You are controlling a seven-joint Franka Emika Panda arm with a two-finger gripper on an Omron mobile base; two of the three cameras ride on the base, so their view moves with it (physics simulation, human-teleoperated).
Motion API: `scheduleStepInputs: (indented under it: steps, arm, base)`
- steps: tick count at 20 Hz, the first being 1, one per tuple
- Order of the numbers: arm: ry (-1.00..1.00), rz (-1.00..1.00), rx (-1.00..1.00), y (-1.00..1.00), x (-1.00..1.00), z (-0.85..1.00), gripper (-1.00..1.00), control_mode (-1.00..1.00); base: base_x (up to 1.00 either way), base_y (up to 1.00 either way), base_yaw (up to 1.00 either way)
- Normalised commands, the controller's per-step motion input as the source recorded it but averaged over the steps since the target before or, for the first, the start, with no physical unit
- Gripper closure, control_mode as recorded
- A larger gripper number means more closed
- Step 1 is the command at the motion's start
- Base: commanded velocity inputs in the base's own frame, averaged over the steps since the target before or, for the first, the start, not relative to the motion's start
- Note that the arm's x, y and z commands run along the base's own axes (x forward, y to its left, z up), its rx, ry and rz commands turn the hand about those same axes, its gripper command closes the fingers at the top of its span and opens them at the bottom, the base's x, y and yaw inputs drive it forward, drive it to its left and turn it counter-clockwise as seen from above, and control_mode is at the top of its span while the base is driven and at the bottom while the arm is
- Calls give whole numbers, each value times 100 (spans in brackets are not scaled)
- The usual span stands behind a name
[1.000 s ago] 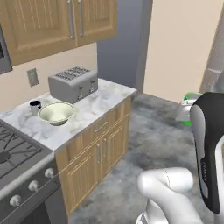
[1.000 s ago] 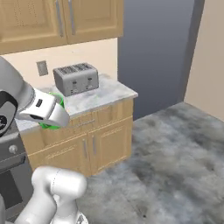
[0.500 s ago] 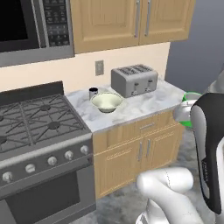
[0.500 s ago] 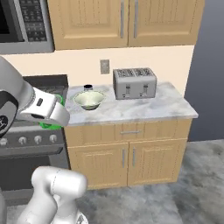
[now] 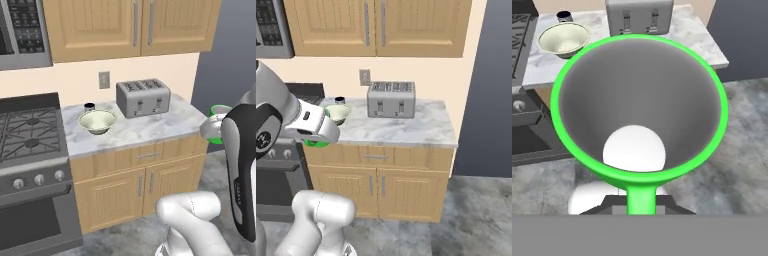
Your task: Clear the mugs and bowl far away from the sink.
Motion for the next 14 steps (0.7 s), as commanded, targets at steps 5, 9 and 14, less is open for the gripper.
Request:
scheduleStepInputs:
  steps: [5,9,14]
  arm:
    - [0,0,0,0,0,0,100,100]
    - [0,0,0,0,0,0,100,100]
    - [0,0,0,0,0,0,100,100]
  base:
    - [18,-65,34]
    - [41,-50,23]
    - [38,-47,15]
